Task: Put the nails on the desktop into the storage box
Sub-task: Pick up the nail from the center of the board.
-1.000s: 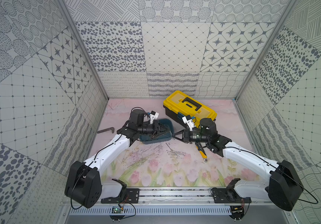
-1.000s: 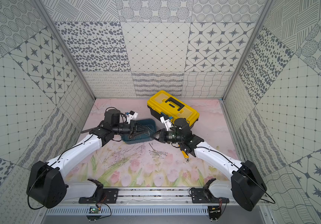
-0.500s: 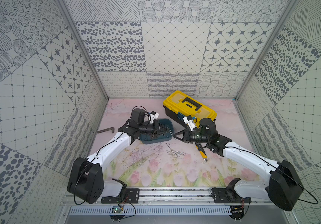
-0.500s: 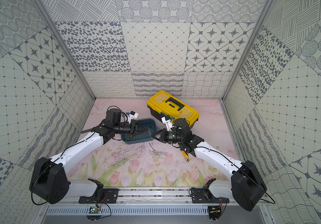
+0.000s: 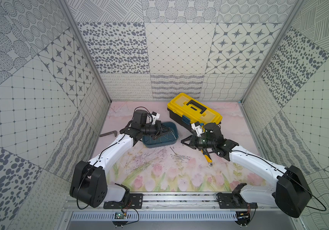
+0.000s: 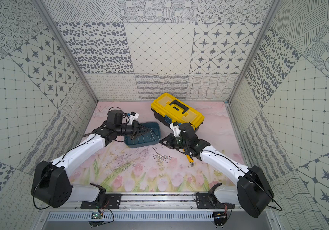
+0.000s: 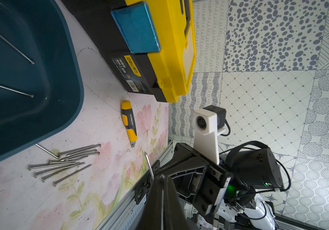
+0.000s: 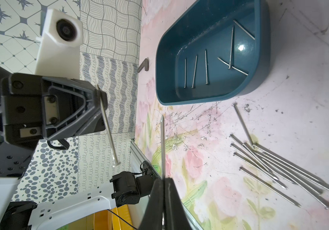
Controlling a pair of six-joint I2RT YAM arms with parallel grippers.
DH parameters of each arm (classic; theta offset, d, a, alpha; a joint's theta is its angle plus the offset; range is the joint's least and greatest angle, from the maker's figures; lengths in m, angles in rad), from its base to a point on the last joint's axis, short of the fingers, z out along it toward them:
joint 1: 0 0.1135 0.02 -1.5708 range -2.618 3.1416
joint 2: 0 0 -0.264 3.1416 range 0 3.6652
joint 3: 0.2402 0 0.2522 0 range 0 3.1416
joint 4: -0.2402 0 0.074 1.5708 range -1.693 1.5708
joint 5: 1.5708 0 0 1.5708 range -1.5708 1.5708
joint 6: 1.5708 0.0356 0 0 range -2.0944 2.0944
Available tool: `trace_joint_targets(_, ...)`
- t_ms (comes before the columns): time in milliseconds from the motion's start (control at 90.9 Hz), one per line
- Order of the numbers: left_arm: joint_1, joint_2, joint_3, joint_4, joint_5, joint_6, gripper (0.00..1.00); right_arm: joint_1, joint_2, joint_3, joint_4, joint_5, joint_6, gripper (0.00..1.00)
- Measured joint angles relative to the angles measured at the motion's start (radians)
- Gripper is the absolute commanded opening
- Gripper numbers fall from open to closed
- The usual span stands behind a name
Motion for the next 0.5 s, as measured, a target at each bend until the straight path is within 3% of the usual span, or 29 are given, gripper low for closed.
trace_joint_targets(220, 0.029, 0.087, 0.134, -0.188, -0.127, 0.14, 0.0, 0.001, -0.011, 0.071, -0.153, 0.029, -0.087, 0.0)
trace_joint_targets(495, 0.033, 0.304, 0.334, -0.393, -0.292, 0.304, 0.0, 0.006, -0.019, 0.172, -0.282, 0.072, -0.191, 0.0)
